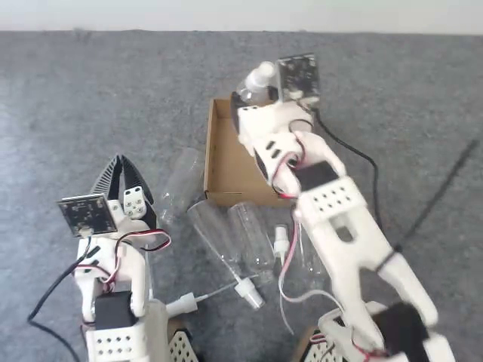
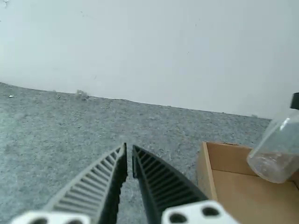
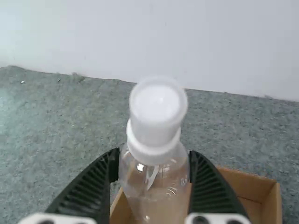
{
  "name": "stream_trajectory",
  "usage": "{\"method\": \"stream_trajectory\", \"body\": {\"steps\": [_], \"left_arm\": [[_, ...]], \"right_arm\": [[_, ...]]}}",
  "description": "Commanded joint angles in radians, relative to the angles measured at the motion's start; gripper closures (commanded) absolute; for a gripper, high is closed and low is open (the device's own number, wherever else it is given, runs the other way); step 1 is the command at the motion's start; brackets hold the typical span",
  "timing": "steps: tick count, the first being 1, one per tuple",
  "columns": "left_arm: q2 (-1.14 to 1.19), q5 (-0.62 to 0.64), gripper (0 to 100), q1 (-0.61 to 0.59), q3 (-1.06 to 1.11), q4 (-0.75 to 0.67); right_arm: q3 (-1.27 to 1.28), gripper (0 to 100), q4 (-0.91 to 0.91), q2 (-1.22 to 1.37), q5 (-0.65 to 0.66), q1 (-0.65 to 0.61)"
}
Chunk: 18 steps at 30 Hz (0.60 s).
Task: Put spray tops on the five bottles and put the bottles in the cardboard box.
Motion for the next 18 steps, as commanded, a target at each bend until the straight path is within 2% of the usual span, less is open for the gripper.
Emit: {"method": "stream_trajectory", "body": {"steps": [1, 18], "left_arm": [[-0.020, -0.008, 98, -0.005, -0.012, -0.012], [-0.020, -0.008, 98, -0.005, -0.012, -0.012]], "right_arm": [[-0.176, 91.4, -0.027, 0.107, 0.014, -0.016], [-0.525, 91.4, -0.027, 0.564, 0.014, -0.013]]}}
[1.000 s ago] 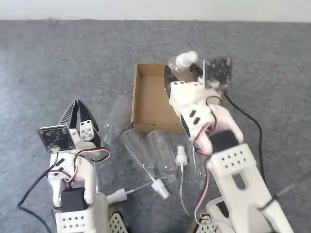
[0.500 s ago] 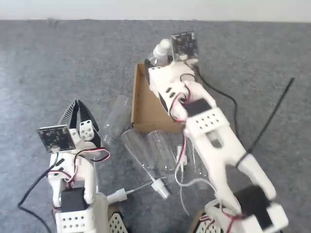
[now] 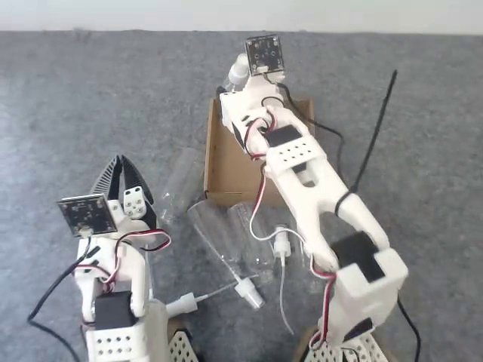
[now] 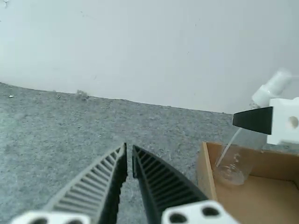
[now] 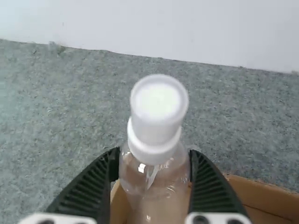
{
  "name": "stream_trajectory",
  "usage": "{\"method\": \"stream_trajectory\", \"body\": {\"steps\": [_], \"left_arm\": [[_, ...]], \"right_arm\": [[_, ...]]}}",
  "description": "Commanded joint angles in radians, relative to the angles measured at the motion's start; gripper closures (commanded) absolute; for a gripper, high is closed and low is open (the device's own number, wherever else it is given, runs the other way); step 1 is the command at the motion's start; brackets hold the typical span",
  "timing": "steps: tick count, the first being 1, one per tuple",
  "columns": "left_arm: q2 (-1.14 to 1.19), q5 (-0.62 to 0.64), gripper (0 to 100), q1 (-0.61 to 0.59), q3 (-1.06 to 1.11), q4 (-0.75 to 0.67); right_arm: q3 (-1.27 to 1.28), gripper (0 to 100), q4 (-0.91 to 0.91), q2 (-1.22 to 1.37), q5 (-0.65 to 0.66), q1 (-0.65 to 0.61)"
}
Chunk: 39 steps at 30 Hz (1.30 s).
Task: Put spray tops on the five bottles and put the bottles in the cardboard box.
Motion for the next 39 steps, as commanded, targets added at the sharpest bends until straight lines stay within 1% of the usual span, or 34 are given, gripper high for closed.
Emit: {"method": "stream_trajectory", "body": {"steps": [1, 5, 9, 14, 16, 39], "left_arm": [[-0.020, -0.008, 98, -0.005, -0.013, -0.012], [-0.020, -0.008, 98, -0.005, -0.013, -0.012], [-0.020, -0.008, 98, -0.005, -0.013, -0.012], [-0.020, -0.008, 98, -0.005, -0.013, -0.012], [-0.020, -0.008, 98, -0.005, -0.013, -0.012], [-0.020, -0.008, 98, -0.005, -0.013, -0.011]], "right_arm": [[-0.104, 91.4, -0.027, 0.025, 0.014, -0.005], [-0.101, 91.5, -0.047, 0.056, 0.014, -0.008], [-0.025, 91.7, -0.177, 0.056, 0.015, -0.010], [0.072, 91.8, -0.332, 0.065, 0.157, -0.012], [0.092, 91.8, -0.363, 0.065, 0.163, -0.012], [0.173, 91.3, -0.366, 0.068, 0.163, -0.035]]}}
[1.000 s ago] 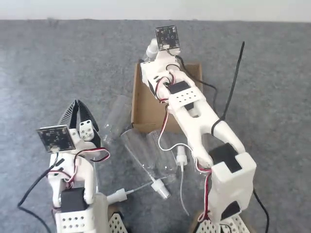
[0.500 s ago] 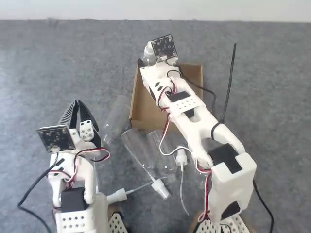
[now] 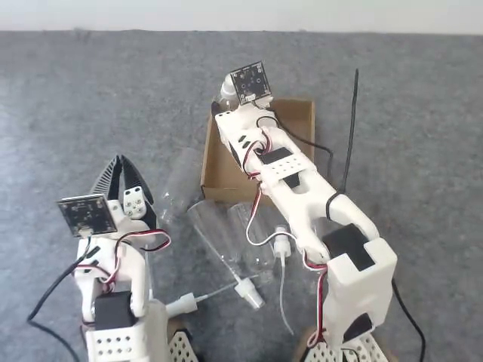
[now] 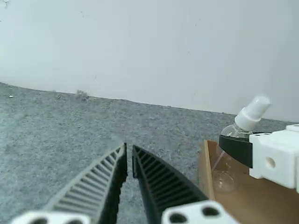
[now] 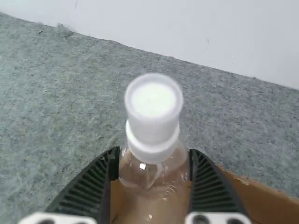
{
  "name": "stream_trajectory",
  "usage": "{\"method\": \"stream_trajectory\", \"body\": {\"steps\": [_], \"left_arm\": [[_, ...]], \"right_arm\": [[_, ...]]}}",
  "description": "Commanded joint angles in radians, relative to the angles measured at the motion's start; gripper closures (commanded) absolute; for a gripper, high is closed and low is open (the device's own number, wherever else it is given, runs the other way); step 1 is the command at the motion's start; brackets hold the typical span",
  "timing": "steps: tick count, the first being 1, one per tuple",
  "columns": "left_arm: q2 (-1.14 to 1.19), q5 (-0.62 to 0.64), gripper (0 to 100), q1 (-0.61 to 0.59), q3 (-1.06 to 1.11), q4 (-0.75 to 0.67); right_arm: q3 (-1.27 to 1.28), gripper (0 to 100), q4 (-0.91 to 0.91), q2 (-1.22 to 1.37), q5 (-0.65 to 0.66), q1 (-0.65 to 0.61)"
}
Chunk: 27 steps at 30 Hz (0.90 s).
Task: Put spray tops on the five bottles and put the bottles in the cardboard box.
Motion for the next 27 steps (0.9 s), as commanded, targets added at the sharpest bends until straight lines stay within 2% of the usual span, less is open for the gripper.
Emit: {"method": "stream_trajectory", "body": {"steps": [1, 8, 13, 16, 27], "left_arm": [[-0.020, -0.008, 98, -0.005, -0.013, -0.011], [-0.020, -0.008, 98, -0.005, -0.013, -0.011], [-0.020, -0.008, 98, -0.005, -0.013, -0.011], [-0.020, -0.008, 98, -0.005, -0.013, -0.011], [-0.020, -0.009, 98, -0.005, -0.013, -0.011]], "right_arm": [[-0.006, 91.3, -0.021, -0.022, 0.014, -0.010], [-0.012, 89.6, -0.022, 0.016, 0.021, -0.012], [-0.012, 74.5, -0.019, 0.024, 0.018, -0.015], [-0.012, 70.0, -0.019, 0.027, 0.018, -0.015], [-0.008, 69.2, -0.019, 0.021, 0.021, -0.015]]}}
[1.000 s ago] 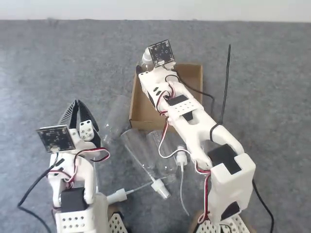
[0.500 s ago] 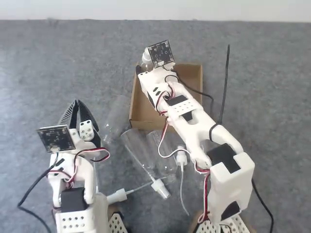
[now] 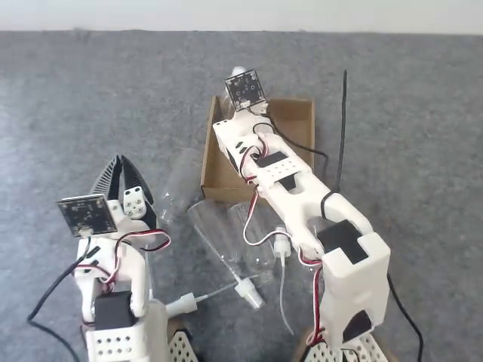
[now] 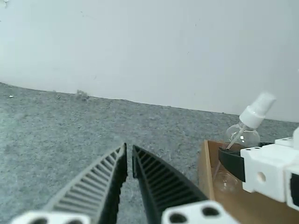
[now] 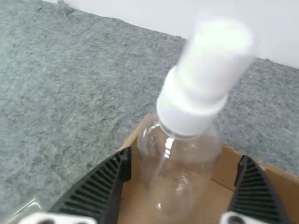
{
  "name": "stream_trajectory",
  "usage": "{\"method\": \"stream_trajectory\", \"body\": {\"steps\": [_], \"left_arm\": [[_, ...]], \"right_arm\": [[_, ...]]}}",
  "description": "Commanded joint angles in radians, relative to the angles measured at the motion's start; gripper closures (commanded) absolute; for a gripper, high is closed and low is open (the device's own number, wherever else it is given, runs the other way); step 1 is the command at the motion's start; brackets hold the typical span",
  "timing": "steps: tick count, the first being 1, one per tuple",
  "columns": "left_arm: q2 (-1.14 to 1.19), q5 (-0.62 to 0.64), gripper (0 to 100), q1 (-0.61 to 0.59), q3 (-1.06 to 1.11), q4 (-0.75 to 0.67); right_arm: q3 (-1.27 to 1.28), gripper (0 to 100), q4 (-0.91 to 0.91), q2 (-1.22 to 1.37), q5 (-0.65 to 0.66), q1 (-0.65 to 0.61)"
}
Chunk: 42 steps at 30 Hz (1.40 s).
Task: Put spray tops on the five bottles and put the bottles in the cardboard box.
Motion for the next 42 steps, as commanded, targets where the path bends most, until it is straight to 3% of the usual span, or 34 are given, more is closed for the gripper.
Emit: {"method": "stream_trajectory", "body": {"steps": [1, 33, 42], "left_arm": [[-0.020, -0.009, 98, -0.005, -0.013, -0.011], [-0.020, -0.009, 98, -0.005, -0.013, -0.011], [-0.020, -0.009, 98, -0.006, -0.013, -0.011]], "right_arm": [[-0.009, 69.2, -0.019, -0.031, 0.012, 0.001], [-0.008, 69.1, 0.128, -0.097, 0.012, -0.021], [-0.008, 69.1, 0.337, -0.203, 0.011, -0.021]]}}
